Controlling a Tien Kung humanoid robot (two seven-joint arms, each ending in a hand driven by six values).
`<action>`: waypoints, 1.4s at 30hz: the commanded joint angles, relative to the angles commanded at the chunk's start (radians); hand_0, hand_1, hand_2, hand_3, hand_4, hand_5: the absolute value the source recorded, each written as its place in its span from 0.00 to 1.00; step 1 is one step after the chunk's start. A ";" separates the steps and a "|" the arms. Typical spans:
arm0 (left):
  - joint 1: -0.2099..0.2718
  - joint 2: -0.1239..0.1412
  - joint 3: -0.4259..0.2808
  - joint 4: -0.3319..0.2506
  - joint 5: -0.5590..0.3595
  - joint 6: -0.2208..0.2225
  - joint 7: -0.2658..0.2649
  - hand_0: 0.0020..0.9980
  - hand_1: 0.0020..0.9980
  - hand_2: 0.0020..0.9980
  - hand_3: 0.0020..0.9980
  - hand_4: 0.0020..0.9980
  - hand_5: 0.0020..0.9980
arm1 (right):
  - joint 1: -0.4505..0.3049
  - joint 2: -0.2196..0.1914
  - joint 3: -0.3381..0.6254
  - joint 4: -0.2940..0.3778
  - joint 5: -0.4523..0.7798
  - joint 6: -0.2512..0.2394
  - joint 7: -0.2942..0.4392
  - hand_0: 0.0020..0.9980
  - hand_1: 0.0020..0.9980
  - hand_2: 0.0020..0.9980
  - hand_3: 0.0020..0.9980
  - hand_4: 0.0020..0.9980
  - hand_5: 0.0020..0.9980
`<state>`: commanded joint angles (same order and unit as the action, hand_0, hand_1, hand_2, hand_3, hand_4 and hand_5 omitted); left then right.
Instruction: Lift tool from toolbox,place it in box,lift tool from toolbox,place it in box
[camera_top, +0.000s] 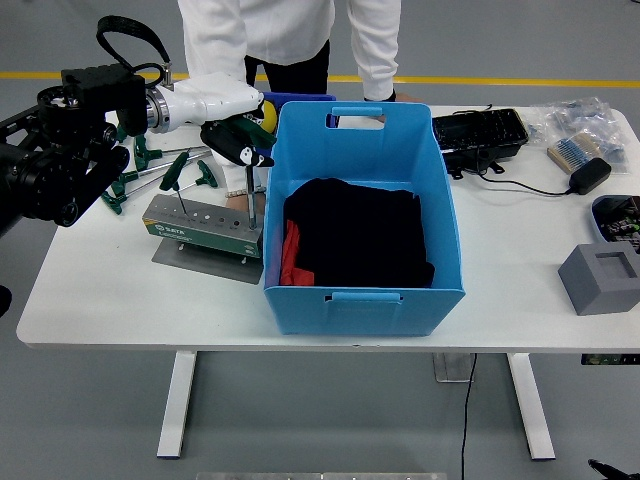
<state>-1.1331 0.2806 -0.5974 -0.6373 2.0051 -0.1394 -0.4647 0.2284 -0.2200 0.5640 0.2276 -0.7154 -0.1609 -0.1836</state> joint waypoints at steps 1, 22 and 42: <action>-0.003 0.002 0.002 -0.003 -0.001 -0.001 0.000 0.13 0.00 0.00 0.02 0.75 0.58 | 0.000 0.000 0.000 0.000 0.000 0.000 0.000 0.62 0.60 0.67 0.54 0.78 0.66; -0.070 0.045 -0.007 -0.052 -0.009 -0.038 -0.012 0.13 0.00 0.00 0.02 0.73 0.54 | -0.014 0.004 0.014 0.000 -0.020 0.002 -0.006 0.62 0.60 0.67 0.54 0.78 0.66; -0.150 0.067 -0.153 -0.147 0.032 -0.051 -0.008 0.13 0.00 0.00 0.02 0.73 0.54 | -0.017 0.004 0.016 0.001 -0.022 0.002 -0.008 0.62 0.60 0.67 0.54 0.78 0.66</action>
<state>-1.2827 0.3471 -0.7500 -0.7848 2.0370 -0.1905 -0.4727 0.2110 -0.2164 0.5799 0.2282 -0.7375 -0.1585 -0.1915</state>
